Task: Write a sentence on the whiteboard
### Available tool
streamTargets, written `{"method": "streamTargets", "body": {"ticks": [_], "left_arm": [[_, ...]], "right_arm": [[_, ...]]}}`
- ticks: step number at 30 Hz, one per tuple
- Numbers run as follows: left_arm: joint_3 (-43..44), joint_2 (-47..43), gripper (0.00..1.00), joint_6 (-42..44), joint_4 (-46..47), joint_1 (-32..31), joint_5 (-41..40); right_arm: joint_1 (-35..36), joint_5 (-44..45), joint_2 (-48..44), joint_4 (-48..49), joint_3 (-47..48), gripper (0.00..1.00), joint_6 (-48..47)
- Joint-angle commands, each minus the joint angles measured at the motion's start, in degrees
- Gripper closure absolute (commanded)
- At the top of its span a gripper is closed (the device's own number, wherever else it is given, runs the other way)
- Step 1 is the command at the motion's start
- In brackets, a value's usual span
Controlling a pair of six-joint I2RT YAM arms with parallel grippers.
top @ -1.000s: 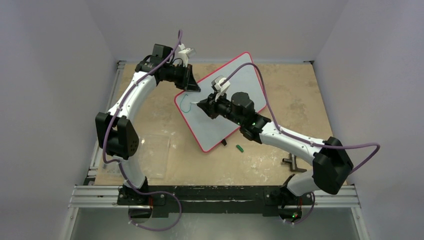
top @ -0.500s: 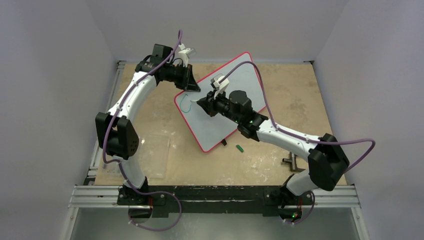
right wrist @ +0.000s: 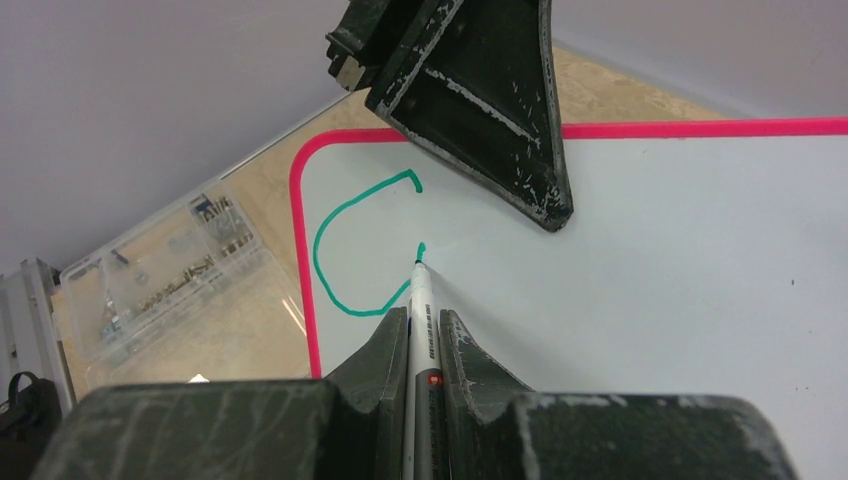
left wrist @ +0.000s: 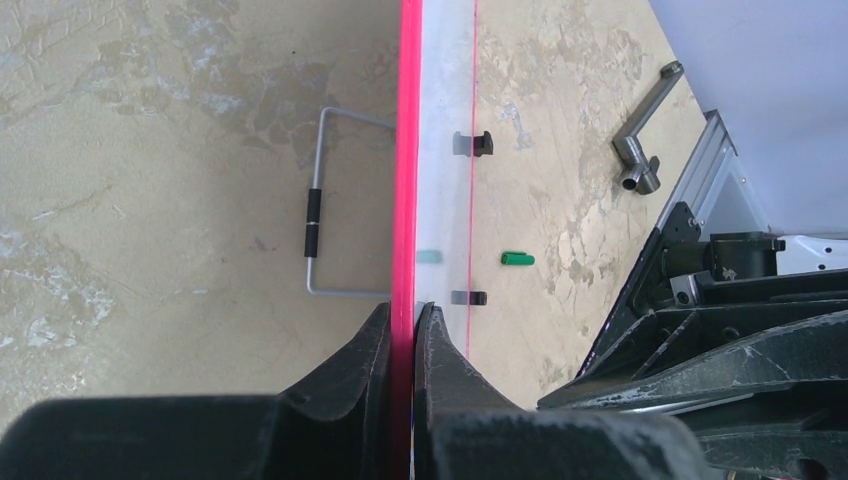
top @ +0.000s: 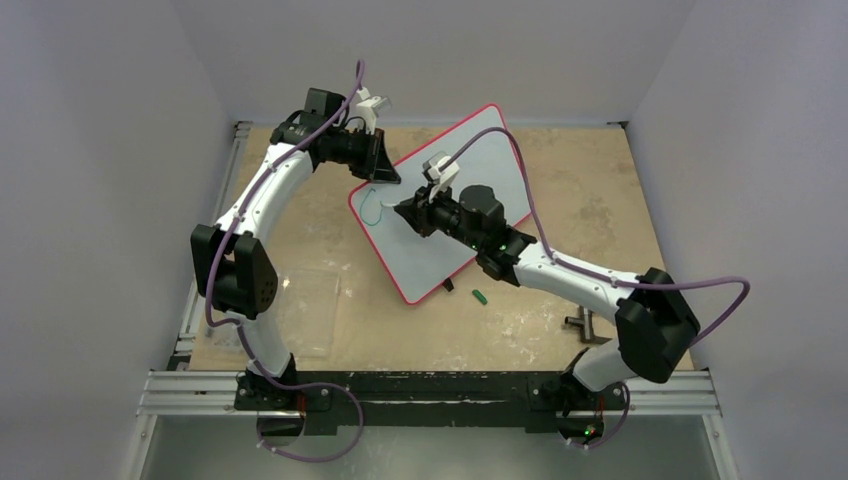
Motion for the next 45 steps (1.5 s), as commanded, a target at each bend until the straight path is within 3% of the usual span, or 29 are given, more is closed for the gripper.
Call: {"method": "streamTargets", "body": {"ticks": [1, 13, 27, 45], "left_arm": [[-1.3, -0.9, 1.00, 6.2, -1.5, -0.4, -11.6], [-1.4, -1.1, 1.00, 6.3, -1.6, -0.7, -11.7], [-1.5, -1.2, 1.00, 6.3, -1.5, -0.8, -11.8], [-1.6, -1.2, 1.00, 6.3, -1.3, -0.9, -12.0]], "right_arm": [[-0.2, 0.3, -2.0, 0.5, -3.0, 1.00, 0.2], [-0.2, 5.9, -2.8, -2.0, -1.1, 1.00, 0.1], [-0.2, 6.0, 0.2, -3.3, 4.3, 1.00, -0.9], [-0.1, -1.5, 1.2, -2.0, 3.2, 1.00, -0.8]]}}
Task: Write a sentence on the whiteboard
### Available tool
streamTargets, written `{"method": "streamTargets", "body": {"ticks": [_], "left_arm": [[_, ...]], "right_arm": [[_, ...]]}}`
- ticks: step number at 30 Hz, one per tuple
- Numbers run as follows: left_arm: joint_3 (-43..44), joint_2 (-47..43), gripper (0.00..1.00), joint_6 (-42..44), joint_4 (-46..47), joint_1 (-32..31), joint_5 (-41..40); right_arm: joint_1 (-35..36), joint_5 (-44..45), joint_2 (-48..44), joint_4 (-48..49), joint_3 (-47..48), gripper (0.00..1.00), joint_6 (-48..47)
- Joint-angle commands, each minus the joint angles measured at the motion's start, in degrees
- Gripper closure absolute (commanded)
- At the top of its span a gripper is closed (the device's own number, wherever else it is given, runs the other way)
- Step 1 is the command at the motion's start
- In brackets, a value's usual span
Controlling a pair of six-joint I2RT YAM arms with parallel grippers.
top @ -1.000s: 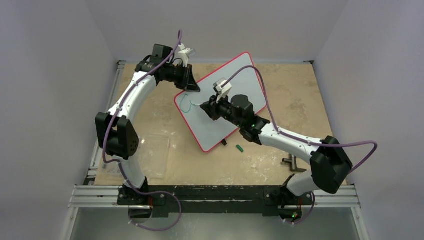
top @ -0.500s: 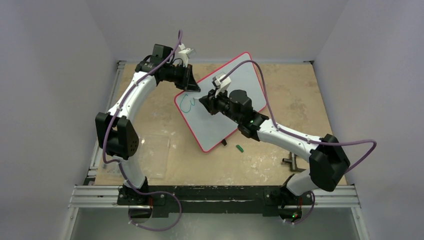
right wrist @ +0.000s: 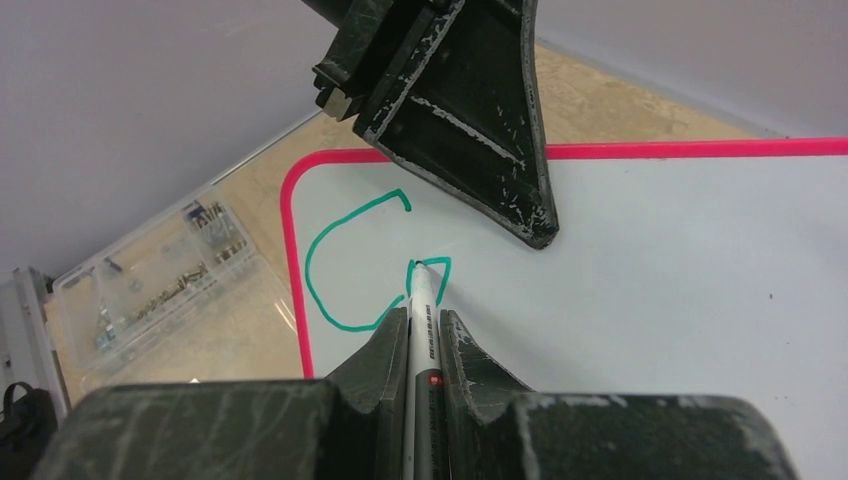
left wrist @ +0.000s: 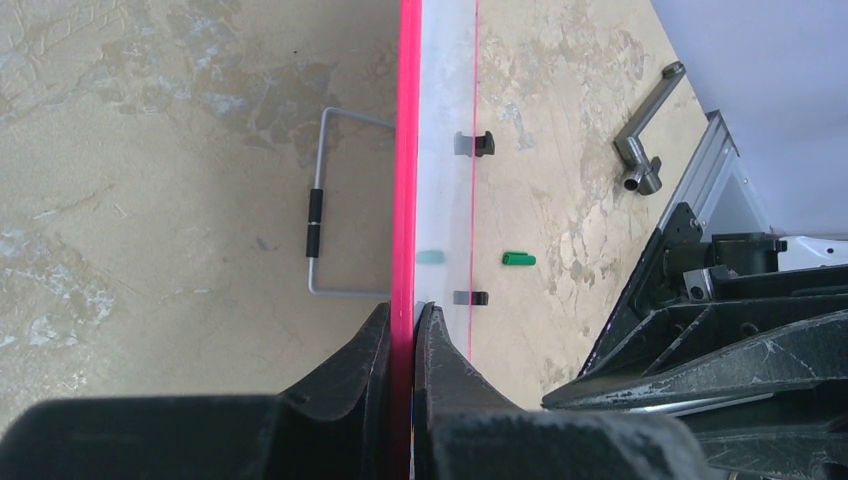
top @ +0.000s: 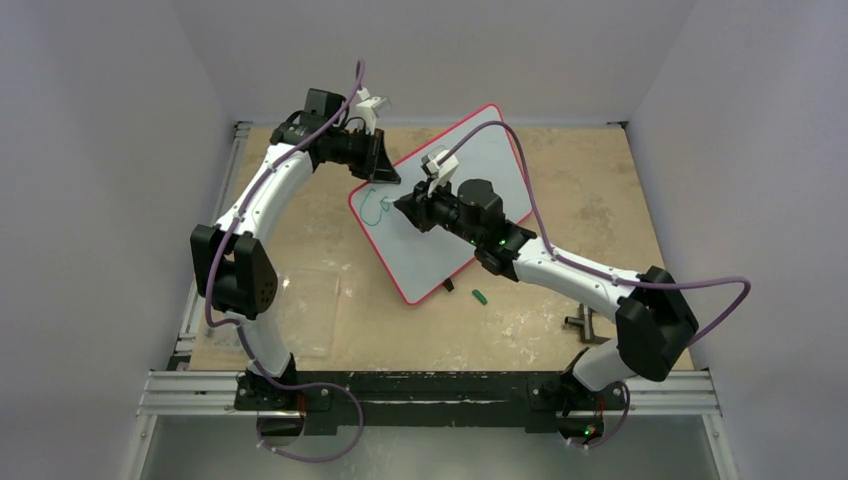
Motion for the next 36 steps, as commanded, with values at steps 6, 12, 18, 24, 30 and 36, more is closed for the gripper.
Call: {"method": "streamTargets", "body": {"ticks": [6, 12, 18, 24, 30, 36], "left_arm": [[-1.3, -1.1, 1.00, 6.3, -1.5, -0.9, -11.8], [-1.4, -1.3, 1.00, 6.3, -1.4, -0.9, -12.0], [-1.5, -1.2, 1.00, 6.4, -1.6, -0.9, -12.2], [-1.4, -1.2, 1.00, 6.5, -1.7, -1.1, -12.3], [-1.5, -1.3, 1.00, 6.5, -1.7, -1.2, -12.4], [-1.5, -1.7, 1.00, 6.5, -1.7, -1.4, -12.2]], "right_arm": [[0.0, -1.9, 0.6, 0.3, 0.7, 1.00, -0.7], [0.0, -0.2, -2.0, -1.3, 1.1, 1.00, -1.1], [0.0, 1.5, -7.8, -2.4, 0.6, 1.00, -1.8], [-0.1, 4.0, -7.0, -2.1, 0.1, 1.00, -1.5], [-0.1, 4.5, -5.1, -1.8, 1.2, 1.00, -1.3], [0.0, 4.8, -3.8, -1.9, 2.5, 1.00, -1.5]]}}
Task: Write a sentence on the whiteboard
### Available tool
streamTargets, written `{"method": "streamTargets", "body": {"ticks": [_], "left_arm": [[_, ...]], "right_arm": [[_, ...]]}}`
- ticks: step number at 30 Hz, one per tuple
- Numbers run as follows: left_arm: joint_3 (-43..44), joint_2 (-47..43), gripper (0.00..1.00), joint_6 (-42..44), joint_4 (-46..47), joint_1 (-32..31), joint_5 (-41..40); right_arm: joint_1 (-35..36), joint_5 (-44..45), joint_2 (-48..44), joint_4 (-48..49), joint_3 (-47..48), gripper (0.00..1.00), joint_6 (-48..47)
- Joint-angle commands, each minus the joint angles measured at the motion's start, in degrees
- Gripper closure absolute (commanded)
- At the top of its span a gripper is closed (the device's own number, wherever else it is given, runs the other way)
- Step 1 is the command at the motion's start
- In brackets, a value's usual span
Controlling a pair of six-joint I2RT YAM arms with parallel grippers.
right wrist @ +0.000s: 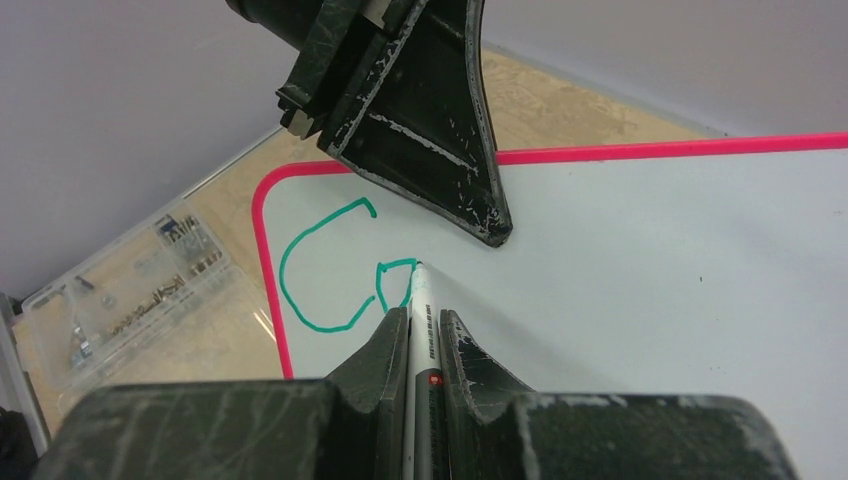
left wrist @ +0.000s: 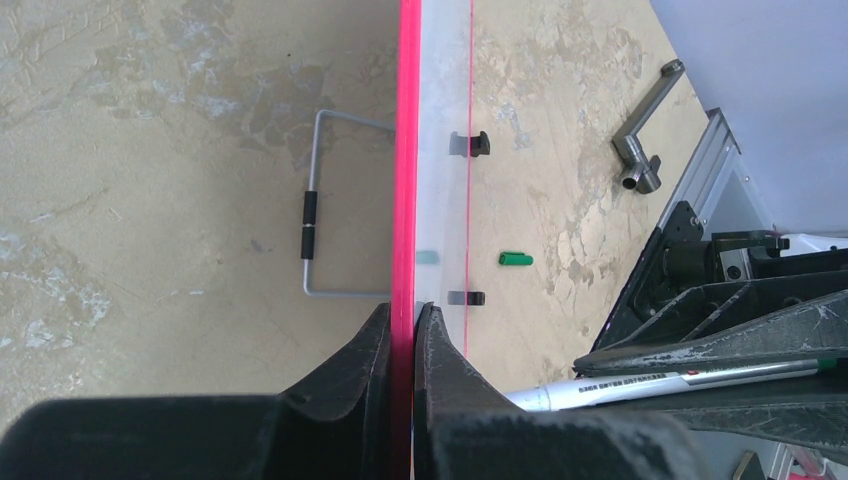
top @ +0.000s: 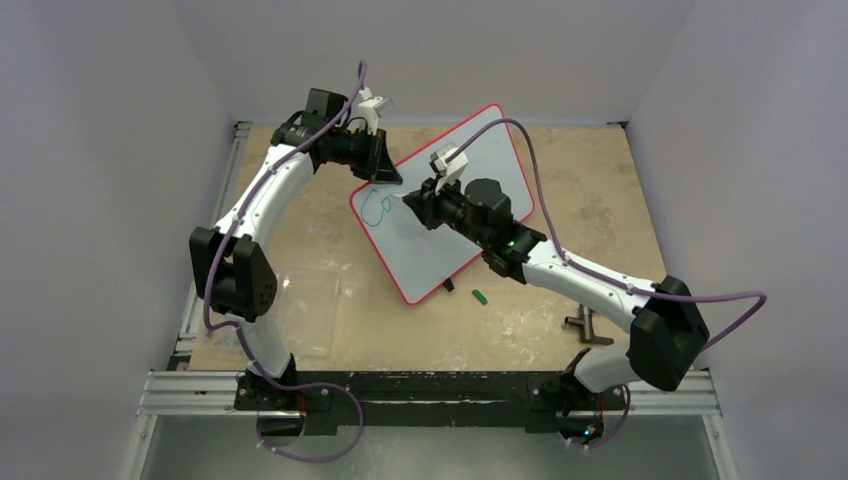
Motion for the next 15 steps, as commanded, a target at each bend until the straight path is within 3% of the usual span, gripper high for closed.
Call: {"method": "streamTargets", "body": {"ticks": [1, 15], "left_arm": [[-1.3, -0.9, 1.00, 6.6, -1.6, -0.6, -11.6], [-1.5, -1.4, 1.00, 6.7, -1.6, -1.0, -11.8]], "right_arm": [[-0.1, 1.2, 0.1, 1.7, 2.7, 1.00, -0.8], [-0.4, 2.1, 3.1, 1.4, 3.7, 1.00, -0.8]]}}
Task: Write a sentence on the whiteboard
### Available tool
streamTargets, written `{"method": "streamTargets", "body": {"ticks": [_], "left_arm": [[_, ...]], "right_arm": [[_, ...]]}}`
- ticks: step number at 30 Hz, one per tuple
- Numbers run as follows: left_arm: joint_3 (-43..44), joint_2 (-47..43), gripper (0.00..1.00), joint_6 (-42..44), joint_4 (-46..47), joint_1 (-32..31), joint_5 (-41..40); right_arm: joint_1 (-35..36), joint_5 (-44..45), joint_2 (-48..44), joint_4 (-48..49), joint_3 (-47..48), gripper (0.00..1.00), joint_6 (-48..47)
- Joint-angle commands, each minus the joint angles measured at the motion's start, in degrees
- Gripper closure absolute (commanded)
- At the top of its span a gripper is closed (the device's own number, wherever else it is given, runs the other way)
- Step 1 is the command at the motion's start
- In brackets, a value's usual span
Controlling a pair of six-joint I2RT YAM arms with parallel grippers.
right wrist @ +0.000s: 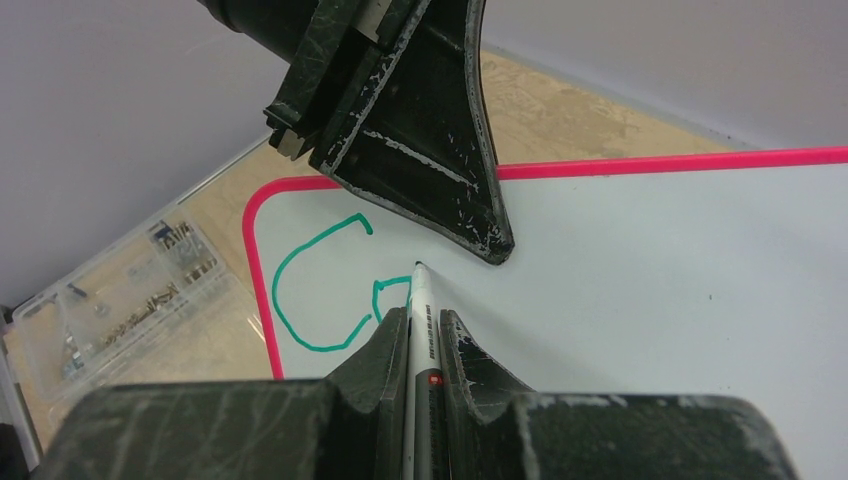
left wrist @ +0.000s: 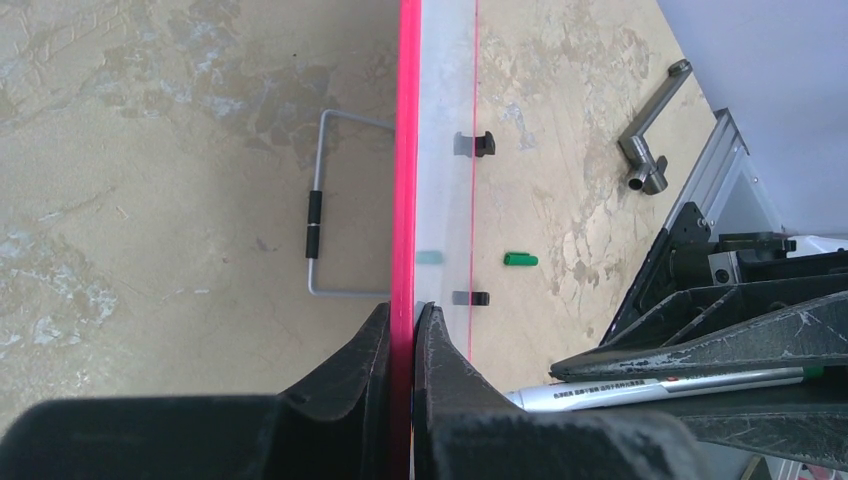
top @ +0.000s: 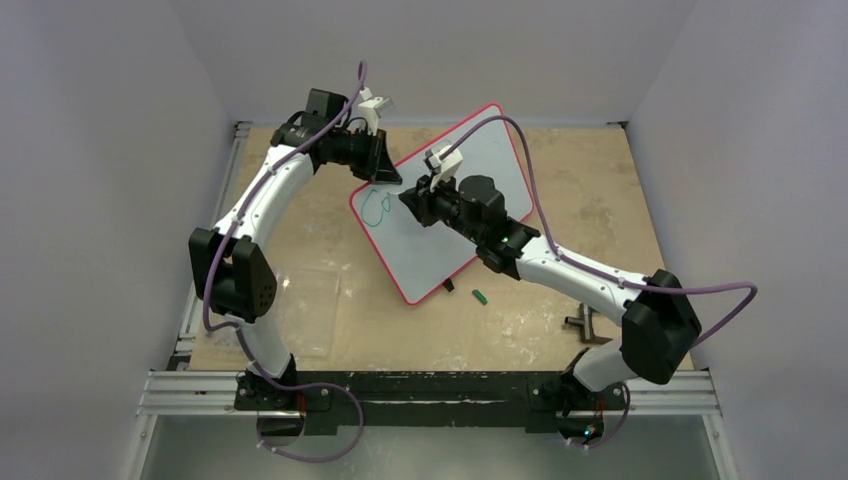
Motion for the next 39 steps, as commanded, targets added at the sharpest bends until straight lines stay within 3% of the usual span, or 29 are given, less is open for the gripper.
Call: {"method": "streamTargets", "body": {"ticks": [1, 17, 39], "left_arm": [[-1.1, -1.1, 1.00, 6.5, -1.7, -0.7, -11.0], [-1.3, -1.4, 1.00, 6.5, -1.8, -0.9, -11.1], [-1.5, -1.8, 1.00, 6.7, -1.7, -1.4, -11.4]], "right_arm": [[-0.4, 1.8, 0.1, 1.1, 1.3, 1.00, -0.8], [-0.4, 3.1, -4.4, 0.2, -7.1, 1.00, 0.9], [-1.8, 5.6, -0.2, -2.1, 2.4, 1.00, 0.0]]}}
